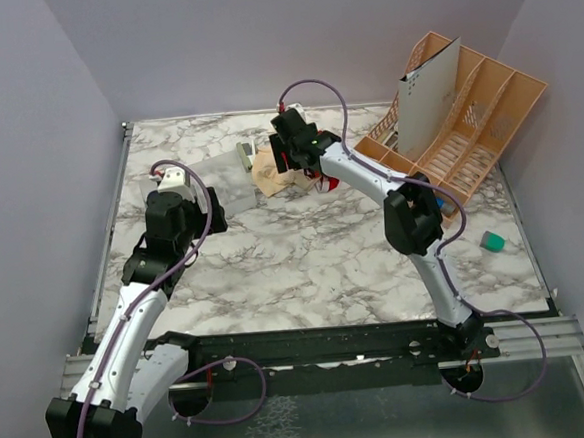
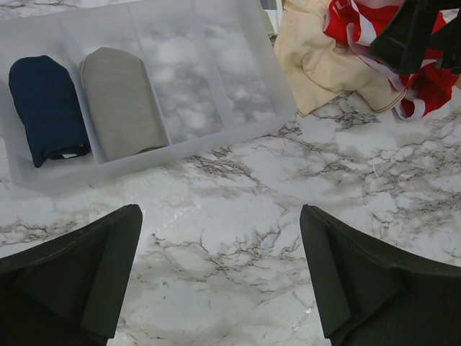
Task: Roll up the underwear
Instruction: Pick up the underwear from the center of the board.
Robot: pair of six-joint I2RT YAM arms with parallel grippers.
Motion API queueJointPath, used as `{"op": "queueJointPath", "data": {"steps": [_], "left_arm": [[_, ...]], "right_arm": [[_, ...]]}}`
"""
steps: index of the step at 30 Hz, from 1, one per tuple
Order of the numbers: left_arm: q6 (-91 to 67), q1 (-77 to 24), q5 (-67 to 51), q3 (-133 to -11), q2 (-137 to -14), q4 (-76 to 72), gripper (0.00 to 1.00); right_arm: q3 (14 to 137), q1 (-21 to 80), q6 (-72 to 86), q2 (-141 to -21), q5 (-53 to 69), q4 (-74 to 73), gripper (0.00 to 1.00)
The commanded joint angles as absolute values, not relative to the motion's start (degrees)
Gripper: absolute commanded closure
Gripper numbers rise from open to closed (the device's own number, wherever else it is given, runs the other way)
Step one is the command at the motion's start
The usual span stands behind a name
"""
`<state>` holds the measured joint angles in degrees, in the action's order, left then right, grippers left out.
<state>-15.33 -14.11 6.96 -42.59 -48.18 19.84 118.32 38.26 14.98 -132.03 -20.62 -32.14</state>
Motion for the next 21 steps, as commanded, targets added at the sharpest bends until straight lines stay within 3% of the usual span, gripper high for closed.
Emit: {"op": "queueJointPath", "data": {"steps": [1,5,11,14,18,21], "left_arm": [[-14.3,-13.4,8.1,-43.1,-49.4,20.4,0.01],[-14.5,-13.0,7.4,-43.5,-50.1,20.5,0.01],[-14.6,-12.4,7.7,-43.5,-50.0,20.5,0.01],[-14.7,-12.2,7.5,-43.5,-50.1,20.5,0.01],[-14.8,-11.8,7.1,-43.5,-50.5,20.5,0.01],[-14.9,-11.7,6.9,-43.5,-50.7,20.5,0.01]], "right_arm": [[124.2,37.8,11.5,-135.5,-26.7,-34.6,0.23],[124.2,37.5,6.5,-136.7,-17.9,-28.8,0.24],[134.6,37.4,4.5,-145.1,-19.3,-30.4,0.26],[135.2,37.0,3.8,-147.6,-22.5,-27.6,0.32],[137.0,35.9,3.3,-150.1,-24.9,-25.7,0.51],[138.5,35.7,2.0,-150.0,-25.4,-25.0,0.76]]}}
